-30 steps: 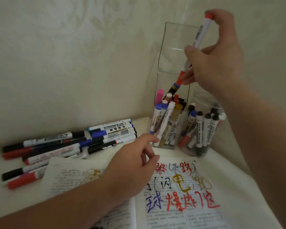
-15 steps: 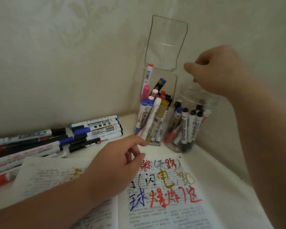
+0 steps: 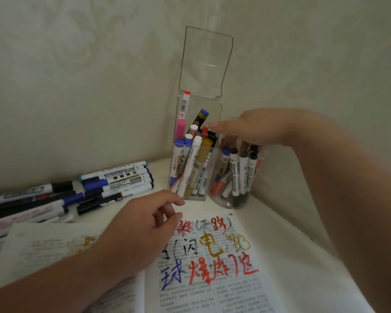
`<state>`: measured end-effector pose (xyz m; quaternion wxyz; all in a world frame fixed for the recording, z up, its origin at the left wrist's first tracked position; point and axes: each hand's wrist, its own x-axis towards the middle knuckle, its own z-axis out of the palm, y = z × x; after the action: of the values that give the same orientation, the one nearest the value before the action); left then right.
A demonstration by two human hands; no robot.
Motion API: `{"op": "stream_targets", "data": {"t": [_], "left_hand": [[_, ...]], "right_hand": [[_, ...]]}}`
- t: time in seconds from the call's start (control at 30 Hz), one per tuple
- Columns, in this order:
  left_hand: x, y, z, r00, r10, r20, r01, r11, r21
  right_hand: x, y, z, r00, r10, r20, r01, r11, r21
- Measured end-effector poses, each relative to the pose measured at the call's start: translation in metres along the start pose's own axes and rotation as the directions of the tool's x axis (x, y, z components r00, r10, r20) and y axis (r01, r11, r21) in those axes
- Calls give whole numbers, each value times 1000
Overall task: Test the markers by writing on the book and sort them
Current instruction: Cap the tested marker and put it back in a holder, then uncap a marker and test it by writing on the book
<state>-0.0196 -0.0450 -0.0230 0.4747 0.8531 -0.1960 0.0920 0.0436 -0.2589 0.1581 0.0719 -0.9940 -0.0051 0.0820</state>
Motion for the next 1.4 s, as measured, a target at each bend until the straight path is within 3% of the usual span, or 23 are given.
{"op": "stream_targets", "data": {"t": [0.13, 0.23, 0.3, 0.37, 0.43, 0.5, 0.57, 0.6, 0.63, 0.67, 0.7, 0.77, 0.8, 0.83, 0.87, 0.93, 1.0, 1.07, 1.13, 1.2, 1.27, 1.4], "left_hand": [[0, 0, -1, 1000, 7, -2, -7, 1000, 12], [-1, 2, -1, 1000, 0, -13, 0, 1000, 2], [0, 3, -2, 1000, -4, -19, 4, 1000, -7], [-1, 3, -2, 1000, -8, -25, 7, 1000, -12], [-1, 4, -3, 999, -14, -33, 14, 1000, -13], [-1, 6, -3, 999, -15, -43, 14, 1000, -15], [-3, 9, -3, 998, 1, -58, -2, 1000, -29], [-3, 10, -4, 997, 9, -70, -12, 999, -35], [-3, 12, -4, 997, 10, -82, -13, 999, -44], [-4, 13, -5, 995, -4, -96, -2, 998, -63], [-3, 15, -5, 993, -41, -111, 30, 995, -99], [2, 19, -7, 975, -167, -149, 136, 971, -199], [6, 20, -8, 957, -234, -170, 194, 956, -222], [11, 21, -11, 938, -294, -186, 253, 943, -216], [15, 22, -15, 918, -357, -174, 320, 924, -208], [21, 24, -26, 879, -476, -14, 461, 858, -225], [22, 26, -37, 809, -546, 218, 577, 808, -119], [16, 29, -46, 749, -549, 371, 572, 818, 54], [8, 32, -53, 730, -500, 466, 506, 854, 122], [-1, 35, -61, 717, -448, 533, 462, 879, 116], [-11, 38, -63, 760, -390, 521, 354, 919, 172], [-26, 36, -50, 923, -152, 353, 52, 959, 278]], "right_hand": [[3, -5, 2, 1000, 17, 3, -17, 999, -29], [-5, -1, -4, 978, 9, -207, 3, 998, 59], [-13, 7, -13, 922, -18, -386, 90, 982, 168], [-18, 16, -19, 784, -38, -620, 233, 943, 237], [-25, 27, -18, 559, -46, -828, 399, 890, 220], [-34, 37, -12, 390, -52, -919, 539, 822, 182], [-41, 40, 3, 296, -70, -953, 653, 743, 148], [-44, 39, 14, 285, -70, -956, 699, 697, 158], [-46, 36, 27, 312, -51, -949, 727, 656, 204], [-49, 31, 40, 392, -24, -920, 720, 629, 291], [-52, 23, 54, 528, -10, -849, 680, 605, 415], [-59, 8, 83, 819, -73, -568, 525, 495, 693], [-62, 3, 98, 903, -141, -406, 427, 399, 811], [-62, 1, 112, 939, -222, -263, 322, 299, 898], [-61, -1, 127, 942, -301, -151, 224, 226, 948], [-58, -3, 150, 919, -393, -21, 80, 135, 988], [-55, -1, 164, 916, -400, 29, -1, 69, 998], [-50, 1, 169, 926, -375, 40, -39, 11, 999], [-49, -1, 171, 936, -350, 46, -35, 36, 999], [-53, -5, 172, 939, -345, 11, 49, 164, 985], [-59, -9, 172, 934, -352, -66, 162, 249, 955], [-65, -10, 169, 901, -399, -172, 284, 243, 927]]}}
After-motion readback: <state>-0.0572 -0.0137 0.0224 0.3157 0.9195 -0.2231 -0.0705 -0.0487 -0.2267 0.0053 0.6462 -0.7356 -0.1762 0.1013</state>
